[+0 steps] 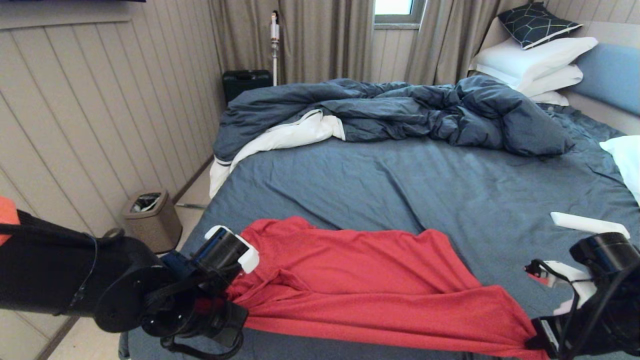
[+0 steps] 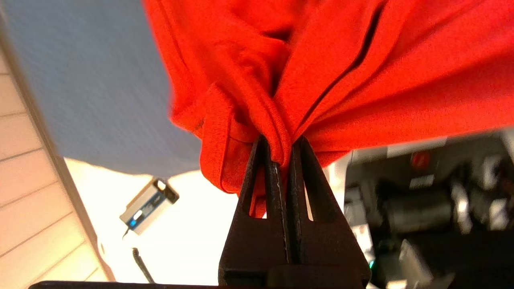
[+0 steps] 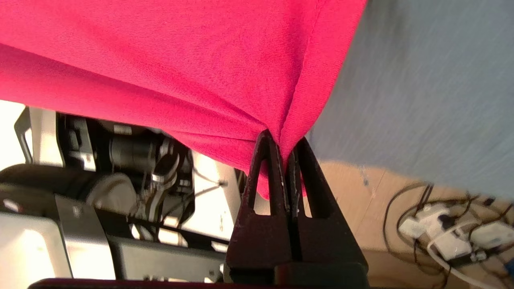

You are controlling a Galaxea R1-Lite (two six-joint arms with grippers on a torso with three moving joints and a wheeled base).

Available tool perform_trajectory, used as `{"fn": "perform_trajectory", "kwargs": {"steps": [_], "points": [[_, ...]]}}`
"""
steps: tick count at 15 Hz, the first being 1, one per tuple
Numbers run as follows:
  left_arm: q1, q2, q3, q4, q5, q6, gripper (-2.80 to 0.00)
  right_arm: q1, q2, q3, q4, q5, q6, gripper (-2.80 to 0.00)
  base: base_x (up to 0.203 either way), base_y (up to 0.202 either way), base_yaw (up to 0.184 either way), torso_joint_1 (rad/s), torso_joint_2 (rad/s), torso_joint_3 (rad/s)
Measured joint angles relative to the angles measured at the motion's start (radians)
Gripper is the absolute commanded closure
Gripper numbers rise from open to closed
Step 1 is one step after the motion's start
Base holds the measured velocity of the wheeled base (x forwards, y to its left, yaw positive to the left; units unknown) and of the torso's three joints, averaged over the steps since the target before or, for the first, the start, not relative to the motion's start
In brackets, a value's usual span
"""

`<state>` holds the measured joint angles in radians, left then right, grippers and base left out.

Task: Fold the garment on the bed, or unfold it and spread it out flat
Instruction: Fold the red T-shirt

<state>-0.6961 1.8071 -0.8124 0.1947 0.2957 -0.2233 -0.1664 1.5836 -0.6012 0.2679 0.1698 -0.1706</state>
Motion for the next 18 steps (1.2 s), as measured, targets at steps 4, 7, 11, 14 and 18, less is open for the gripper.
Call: {"fn": "perform_trajectory", "kwargs": {"steps": [4, 7, 11, 14, 18], "points": [[-0.028, -0.001, 0.101, -0.09, 0.0, -0.028, 0.0, -0.021, -0.001, 0.043, -0.008, 0.001, -0.016, 0.0, 0.0, 0.0, 0.0, 0.0, 0.0, 0.0], [-0.031, 0.006, 0.116, -0.112, -0.001, -0.035, 0.0, -0.022, 0.005, 0.05, -0.01, 0.001, -0.016, 0.0, 0.0, 0.0, 0.0, 0.0, 0.0, 0.0], [-0.017, 0.019, 0.105, -0.155, 0.001, -0.036, -2.8, -0.02, 0.015, 0.055, -0.032, 0.003, -0.015, 0.0, 0.0, 0.0, 0.0, 0.0, 0.0, 0.0], [0.005, 0.033, 0.093, -0.156, 0.001, -0.043, -2.8, -0.019, 0.021, 0.054, -0.034, 0.001, -0.015, 0.0, 0.0, 0.0, 0.0, 0.0, 0.0, 0.0], [0.022, 0.036, 0.09, -0.156, 0.001, -0.055, -2.8, -0.019, 0.029, 0.058, -0.038, -0.003, -0.015, 0.0, 0.0, 0.0, 0.0, 0.0, 0.0, 0.0]]}}
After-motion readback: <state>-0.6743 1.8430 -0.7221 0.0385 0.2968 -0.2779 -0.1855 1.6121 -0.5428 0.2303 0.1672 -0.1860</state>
